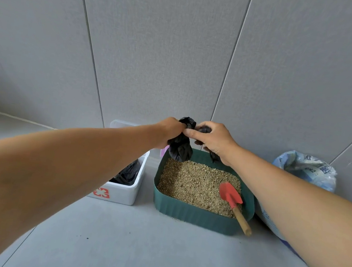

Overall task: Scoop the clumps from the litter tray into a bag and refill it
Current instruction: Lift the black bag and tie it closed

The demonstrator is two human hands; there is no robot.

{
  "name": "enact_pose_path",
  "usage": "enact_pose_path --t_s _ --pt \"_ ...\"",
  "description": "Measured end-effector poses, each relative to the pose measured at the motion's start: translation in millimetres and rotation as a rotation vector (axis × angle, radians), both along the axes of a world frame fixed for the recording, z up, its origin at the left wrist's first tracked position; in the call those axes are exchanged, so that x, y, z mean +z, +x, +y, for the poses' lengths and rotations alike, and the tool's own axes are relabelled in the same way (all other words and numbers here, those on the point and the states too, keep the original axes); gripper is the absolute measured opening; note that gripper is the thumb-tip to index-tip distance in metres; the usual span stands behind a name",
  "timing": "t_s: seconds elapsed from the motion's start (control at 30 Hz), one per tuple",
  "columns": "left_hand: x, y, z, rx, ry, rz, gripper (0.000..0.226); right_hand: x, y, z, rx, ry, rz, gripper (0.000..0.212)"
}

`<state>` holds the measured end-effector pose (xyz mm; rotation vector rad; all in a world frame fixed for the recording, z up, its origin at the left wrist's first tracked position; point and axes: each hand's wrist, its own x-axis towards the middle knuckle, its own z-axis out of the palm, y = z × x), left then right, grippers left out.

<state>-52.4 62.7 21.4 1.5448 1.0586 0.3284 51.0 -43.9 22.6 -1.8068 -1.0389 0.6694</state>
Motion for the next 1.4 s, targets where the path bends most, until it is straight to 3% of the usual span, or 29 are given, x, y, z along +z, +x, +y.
enact_pose_path --t_s 0.13,0.3,0.47,0.57,0.83,1.07,1.23,1.3,1.4 --pt "-1.9 2.2 2.3 -0.008 0.003 -0.013 0.031 -1.9 -1.2 4.1 -0.033 -0.067 -0.268 0.017" --pt "3.7 11.1 -5.8 -0.025 0.129 0.019 0.030 -4.7 -2.6 10.7 -0.212 -0.126 -0.456 0.022" --pt "6.2 10.7 -6.9 -0.033 0.175 -0.074 0.012 -0.5 2.1 9.7 -0.292 -0.088 -0.418 0.013" --pt "5.3 7.3 -7.9 -0.076 0.139 -0.149 0.024 0.8 4.2 9.2 -0.300 -0.084 -0.352 0.006" --pt "0.2 -1.1 -0.9 -0.162 -0.047 -0.284 0.033 3.1 4.7 10.4 -0.277 -0.056 -0.249 0.015" --pt "-0.6 5.1 4.9 -0.068 0.052 -0.234 0.034 -1.6 4.3 15.4 -0.330 0.035 -0.055 0.017" --pt "-3.6 7.1 2.0 0.010 0.139 -0.190 0.027 -3.2 7.4 8.3 -0.344 -0.039 -0.278 0.006" --pt "-4.5 7.1 -2.9 0.055 0.158 -0.206 0.022 -4.6 6.6 6.6 -0.353 -0.079 -0.355 0.011" --pt "-5.3 8.6 -7.5 0.126 0.027 -0.308 0.017 -5.1 2.6 7.0 -0.325 -0.133 -0.353 0.017"
